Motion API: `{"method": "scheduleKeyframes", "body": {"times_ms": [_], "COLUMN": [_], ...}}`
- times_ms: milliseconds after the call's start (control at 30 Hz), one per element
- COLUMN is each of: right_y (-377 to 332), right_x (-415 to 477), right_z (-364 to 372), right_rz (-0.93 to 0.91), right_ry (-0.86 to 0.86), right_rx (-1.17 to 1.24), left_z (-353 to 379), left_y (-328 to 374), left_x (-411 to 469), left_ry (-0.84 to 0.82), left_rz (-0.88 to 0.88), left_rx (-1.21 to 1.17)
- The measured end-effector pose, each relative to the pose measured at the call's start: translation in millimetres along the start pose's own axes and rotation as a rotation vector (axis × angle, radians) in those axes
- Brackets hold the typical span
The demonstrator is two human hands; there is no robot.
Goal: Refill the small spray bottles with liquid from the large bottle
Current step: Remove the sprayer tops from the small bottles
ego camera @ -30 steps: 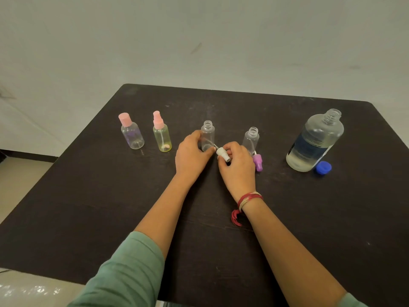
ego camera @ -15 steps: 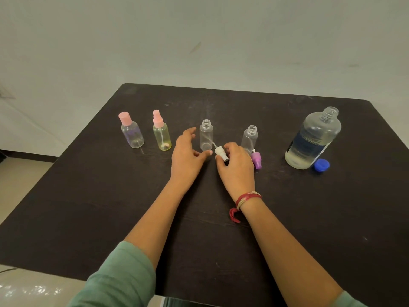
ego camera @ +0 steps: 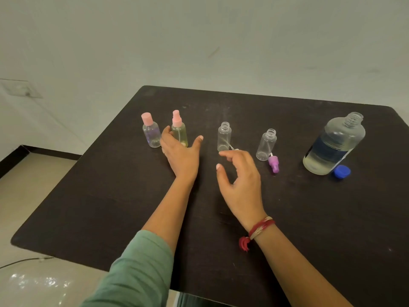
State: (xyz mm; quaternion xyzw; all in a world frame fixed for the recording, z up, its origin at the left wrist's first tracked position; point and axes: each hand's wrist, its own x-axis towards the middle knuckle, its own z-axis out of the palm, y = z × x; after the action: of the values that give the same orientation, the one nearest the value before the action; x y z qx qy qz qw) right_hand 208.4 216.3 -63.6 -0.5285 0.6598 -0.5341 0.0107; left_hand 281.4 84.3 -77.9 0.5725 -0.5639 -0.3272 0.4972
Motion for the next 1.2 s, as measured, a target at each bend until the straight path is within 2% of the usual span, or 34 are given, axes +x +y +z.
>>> {"method": "scheduleKeyframes", "body": {"times_ms": [167,433,600,867,1067,1200], "right_y": [2.2,-16.1,-31.5,-24.1,-25.0,-21.6], "right_x": [-10.8,11.2,50.5,72.7,72.0,76.9], "right_z": [7.8,22.5,52.3,71.8,72.1,69.6], "right_rz": [-0.005,0.042,0.221,0.216,0.210,0.187], "right_ry": [-0.071,-0.050,-0.123,-0.121,-0.095,-0.151], "right_rx": [0.017,0.222,0.315,0.173,0.170,0.180], "left_z": [3.7,-24.9,-34.4,-34.1,-34.0,-34.5], "left_y": [-1.3,-13.5,-10.6,-10.2,-11.6,-10.6], "left_x": [14.5,-10.1,-20.1,-18.1,-15.4,-14.8], "left_ry": [0.062,-0.163,-0.197,-0.191,-0.217,-0.219], "left_rz": [-0.030,0.042,0.067,0.101,0.117,0.149], "left_rx": [-0.018,0.005,0.008,-0.005,-0.012,0.010]}}
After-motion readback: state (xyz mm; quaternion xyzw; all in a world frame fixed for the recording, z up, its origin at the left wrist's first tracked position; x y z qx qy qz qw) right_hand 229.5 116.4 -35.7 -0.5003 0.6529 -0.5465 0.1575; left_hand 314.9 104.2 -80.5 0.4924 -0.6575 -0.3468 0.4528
